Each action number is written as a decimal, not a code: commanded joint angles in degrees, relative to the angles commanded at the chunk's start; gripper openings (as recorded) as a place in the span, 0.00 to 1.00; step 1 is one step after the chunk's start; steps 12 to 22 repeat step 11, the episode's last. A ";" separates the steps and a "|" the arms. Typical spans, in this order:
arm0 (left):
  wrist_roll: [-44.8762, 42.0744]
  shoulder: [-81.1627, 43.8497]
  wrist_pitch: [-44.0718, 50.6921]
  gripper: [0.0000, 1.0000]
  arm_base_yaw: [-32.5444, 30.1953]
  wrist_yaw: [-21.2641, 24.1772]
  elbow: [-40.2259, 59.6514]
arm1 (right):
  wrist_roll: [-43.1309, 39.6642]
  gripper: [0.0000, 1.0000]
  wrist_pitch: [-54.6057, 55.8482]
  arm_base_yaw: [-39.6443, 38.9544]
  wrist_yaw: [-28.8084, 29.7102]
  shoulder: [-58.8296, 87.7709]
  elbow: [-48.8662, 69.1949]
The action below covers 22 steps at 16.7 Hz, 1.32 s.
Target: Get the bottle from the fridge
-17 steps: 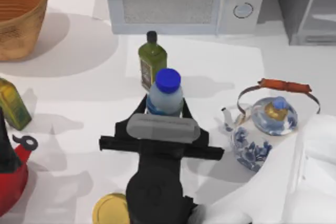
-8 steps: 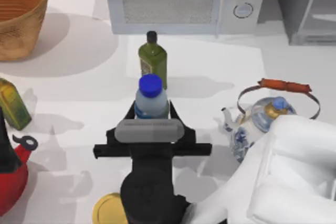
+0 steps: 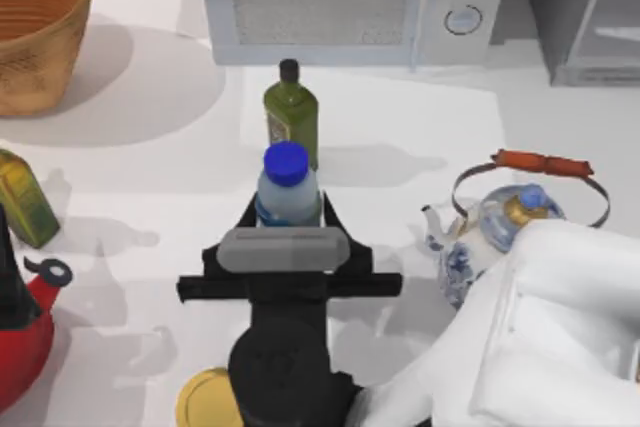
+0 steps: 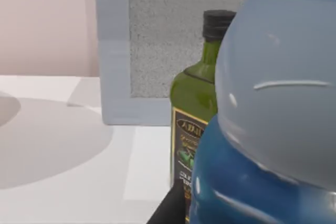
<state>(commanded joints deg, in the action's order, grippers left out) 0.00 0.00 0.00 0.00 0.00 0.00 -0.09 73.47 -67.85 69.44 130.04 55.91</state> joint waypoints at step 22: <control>0.00 0.00 0.00 1.00 0.00 0.00 0.00 | 0.00 1.00 0.00 0.00 0.00 0.00 0.00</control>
